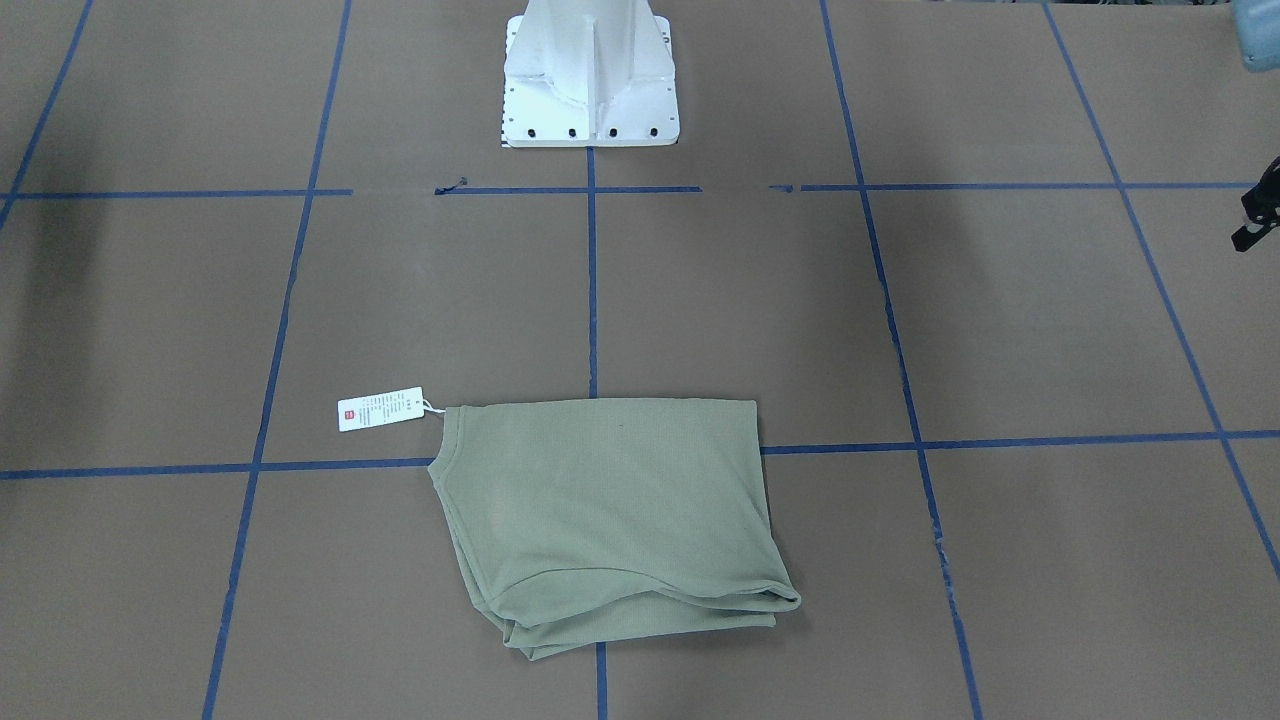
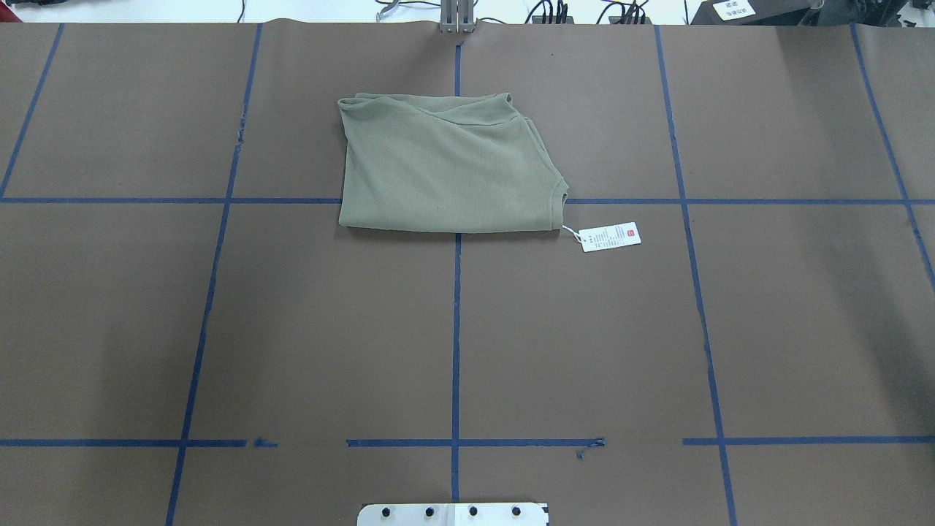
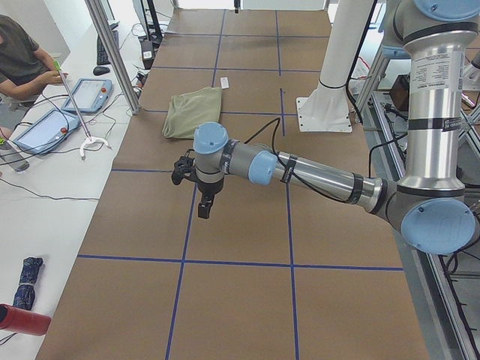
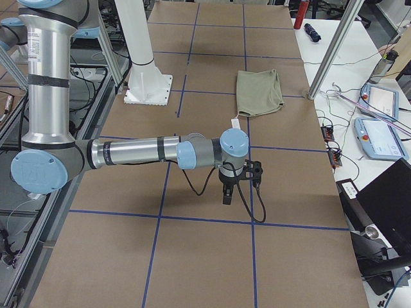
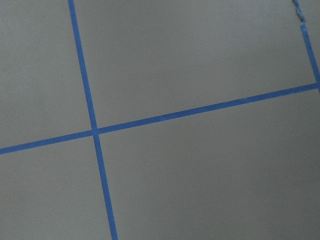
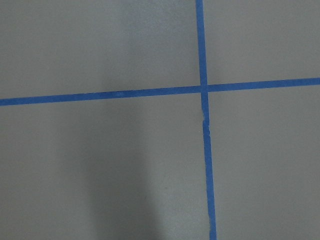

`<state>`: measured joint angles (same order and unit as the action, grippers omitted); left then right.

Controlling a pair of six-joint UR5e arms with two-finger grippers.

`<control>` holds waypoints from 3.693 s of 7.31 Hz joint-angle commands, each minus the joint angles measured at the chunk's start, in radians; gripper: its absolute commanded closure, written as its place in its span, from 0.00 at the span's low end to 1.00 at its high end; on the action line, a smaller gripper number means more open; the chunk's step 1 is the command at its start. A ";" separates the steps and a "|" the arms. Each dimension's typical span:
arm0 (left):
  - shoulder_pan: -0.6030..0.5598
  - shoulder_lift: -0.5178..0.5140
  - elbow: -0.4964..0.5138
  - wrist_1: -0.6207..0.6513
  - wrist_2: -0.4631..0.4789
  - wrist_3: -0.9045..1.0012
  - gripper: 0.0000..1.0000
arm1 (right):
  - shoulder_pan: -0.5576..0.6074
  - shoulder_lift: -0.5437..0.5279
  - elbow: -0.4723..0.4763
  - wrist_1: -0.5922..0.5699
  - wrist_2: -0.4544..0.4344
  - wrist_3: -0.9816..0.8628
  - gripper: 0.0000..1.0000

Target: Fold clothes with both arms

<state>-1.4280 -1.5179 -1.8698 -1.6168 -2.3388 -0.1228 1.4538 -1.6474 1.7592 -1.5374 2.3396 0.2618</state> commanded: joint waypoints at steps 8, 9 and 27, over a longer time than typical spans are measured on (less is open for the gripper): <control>-0.005 0.021 -0.025 0.003 -0.022 -0.005 0.00 | -0.006 0.008 0.005 -0.013 0.014 0.002 0.00; -0.005 0.019 -0.025 0.005 -0.020 -0.005 0.00 | -0.006 0.008 0.005 -0.013 0.013 0.002 0.00; -0.005 0.024 0.040 0.009 -0.020 -0.006 0.00 | -0.012 0.081 0.013 -0.155 0.000 -0.007 0.00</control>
<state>-1.4327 -1.4933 -1.8415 -1.6077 -2.3602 -0.1289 1.4380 -1.5566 1.7677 -1.6907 2.3395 0.2600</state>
